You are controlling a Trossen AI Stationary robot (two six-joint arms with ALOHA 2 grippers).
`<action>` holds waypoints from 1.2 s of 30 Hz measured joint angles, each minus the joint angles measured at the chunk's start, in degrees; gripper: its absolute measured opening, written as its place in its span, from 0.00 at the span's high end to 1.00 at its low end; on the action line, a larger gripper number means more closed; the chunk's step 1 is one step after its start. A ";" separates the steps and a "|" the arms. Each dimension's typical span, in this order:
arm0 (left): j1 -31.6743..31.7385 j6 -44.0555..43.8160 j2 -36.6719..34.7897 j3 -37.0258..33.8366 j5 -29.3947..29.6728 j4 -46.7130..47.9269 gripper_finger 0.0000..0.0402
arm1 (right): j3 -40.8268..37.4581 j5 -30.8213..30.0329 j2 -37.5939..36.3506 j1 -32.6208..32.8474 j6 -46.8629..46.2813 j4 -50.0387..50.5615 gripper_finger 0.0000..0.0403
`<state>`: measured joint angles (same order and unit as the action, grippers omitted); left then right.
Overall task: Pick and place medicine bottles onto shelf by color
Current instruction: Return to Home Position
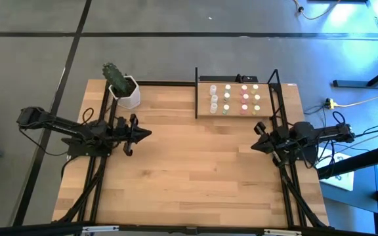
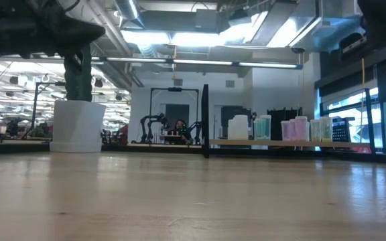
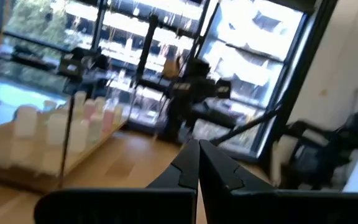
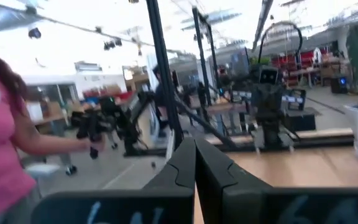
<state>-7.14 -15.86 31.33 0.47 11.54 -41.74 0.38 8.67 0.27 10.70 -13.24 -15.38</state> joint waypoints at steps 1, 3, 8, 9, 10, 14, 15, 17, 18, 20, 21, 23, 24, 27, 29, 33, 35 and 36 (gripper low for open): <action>0.00 0.29 0.04 0.00 0.47 1.34 1.00 | 0.00 -0.02 0.00 0.00 0.60 1.06 0.99; 0.00 1.51 0.03 0.00 1.60 4.28 1.00 | 0.00 -0.41 0.02 0.00 2.90 3.48 0.99; 0.00 4.42 0.04 0.00 7.03 9.53 1.00 | 0.00 -4.51 0.04 0.00 7.81 8.43 0.99; 0.00 4.41 0.02 0.00 8.17 10.43 1.00 | 0.00 -5.22 0.04 0.00 8.91 9.24 0.99; 0.00 4.44 0.04 0.00 9.18 11.19 1.00 | 0.00 -5.83 0.04 -0.02 9.80 10.10 0.99; 0.00 4.47 0.04 0.00 10.44 14.73 1.00 | 0.00 -6.67 0.04 -0.02 12.29 13.02 0.99; 0.00 4.46 0.04 0.00 10.44 14.93 1.00 | 0.00 -6.67 0.04 -0.02 12.06 13.57 0.99; 0.00 4.46 0.02 0.00 10.45 15.79 1.00 | 0.00 -6.67 0.04 -0.02 12.17 14.03 0.98; 0.00 4.45 0.04 0.00 10.44 15.91 1.00 | 0.00 -6.67 0.04 -0.02 12.22 14.00 0.97; 0.00 4.44 0.00 0.00 10.44 15.65 1.00 | 0.00 -6.64 0.04 -0.02 12.05 13.99 0.96; 0.00 4.46 0.02 0.00 10.44 15.68 1.00 | 0.00 -6.67 0.04 -0.02 12.09 13.99 0.95; 0.00 4.45 0.02 0.00 10.44 15.68 1.00 | 0.00 -6.65 0.04 -0.02 12.20 13.99 0.95; 0.00 4.44 0.02 0.00 10.44 15.67 1.00 | 0.00 -6.64 0.04 -0.02 12.17 13.99 0.95; 0.00 4.44 0.02 0.00 10.44 15.68 1.00 | 0.00 -6.64 0.04 -0.02 12.11 13.99 0.96; 0.00 4.44 0.02 0.00 10.46 15.68 1.00 | 0.00 -6.64 -0.01 -0.02 12.20 13.97 0.96; 0.00 4.44 -3.73 0.00 10.45 17.67 1.00 | 0.00 -6.62 -0.11 -0.02 12.09 13.86 0.96; 0.00 4.44 -7.99 0.00 10.48 19.20 1.00 | 0.00 -6.62 -0.11 -0.02 12.22 13.86 0.96; 0.00 4.44 -10.11 0.00 10.48 19.86 1.00 | 0.00 -6.62 -0.11 -0.02 12.18 13.86 0.96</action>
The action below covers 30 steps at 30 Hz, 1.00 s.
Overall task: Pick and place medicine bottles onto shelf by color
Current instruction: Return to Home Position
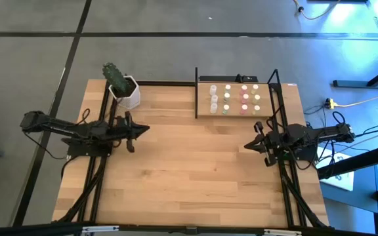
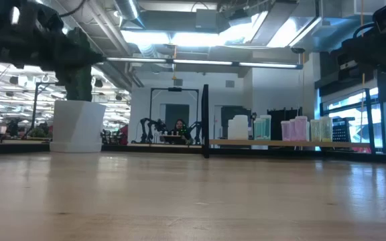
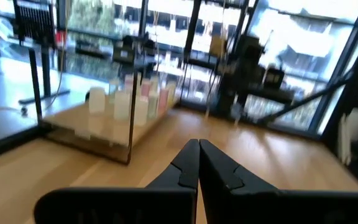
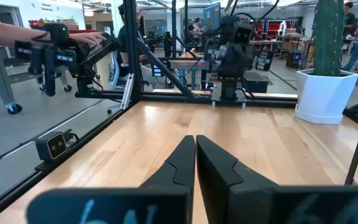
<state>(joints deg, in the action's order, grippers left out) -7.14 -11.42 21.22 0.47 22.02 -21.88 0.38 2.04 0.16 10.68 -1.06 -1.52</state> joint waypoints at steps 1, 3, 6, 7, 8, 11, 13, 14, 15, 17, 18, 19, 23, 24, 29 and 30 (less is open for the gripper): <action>0.00 0.00 -2.03 0.00 0.00 0.38 1.00 | 0.00 0.00 0.00 0.00 -0.12 0.00 0.96; 0.00 -0.02 -5.60 0.00 0.00 0.40 1.00 | 0.00 0.01 0.00 0.00 -0.04 0.00 0.96; 0.00 0.00 -9.87 0.00 0.00 0.43 1.00 | 0.00 0.02 0.00 0.00 -0.03 0.00 0.96; 0.00 -0.02 -11.09 0.00 0.02 0.37 1.00 | 0.00 0.02 0.00 0.00 -0.11 0.00 0.96; 0.00 -0.01 -12.14 0.00 0.01 0.39 1.00 | 0.00 0.02 0.00 0.00 -0.09 0.00 0.96; 0.00 -0.02 -14.81 0.00 0.02 0.39 1.00 | 0.00 0.04 0.00 0.00 -0.03 0.00 0.96; 0.00 0.00 -16.24 0.00 0.00 0.40 1.00 | 0.00 0.04 0.00 0.00 -0.09 0.00 0.96; 0.00 0.00 -16.77 0.00 0.00 0.39 1.00 | 0.00 0.04 0.00 0.00 -0.02 0.00 0.96; 0.00 -0.02 -17.17 0.00 0.00 0.40 1.00 | 0.00 0.04 0.00 0.00 0.02 0.00 0.96; 0.00 -0.01 -17.51 0.00 0.01 0.40 1.00 | 0.00 0.06 0.02 0.00 -0.11 0.00 0.96; 0.00 -0.02 -17.58 0.00 0.00 0.41 1.00 | 0.00 0.06 0.02 0.00 -0.10 0.02 0.96; 0.00 -0.02 -17.58 0.00 0.00 0.40 1.00 | 0.00 0.07 0.02 0.00 -0.08 0.02 0.96; 0.00 -0.02 -17.58 0.00 0.00 0.41 1.00 | 0.00 0.07 0.02 0.00 -0.11 0.02 0.96; 0.00 -0.02 -17.58 0.00 0.00 0.40 1.00 | 0.00 0.07 0.02 0.00 -0.09 0.02 0.96; 0.00 -0.02 -17.57 0.00 0.00 0.41 1.00 | 0.00 0.07 0.02 0.00 -0.11 0.03 0.96; 0.00 -0.02 -17.56 0.00 0.00 0.40 1.00 | 0.00 0.07 0.02 0.00 -0.06 0.04 0.96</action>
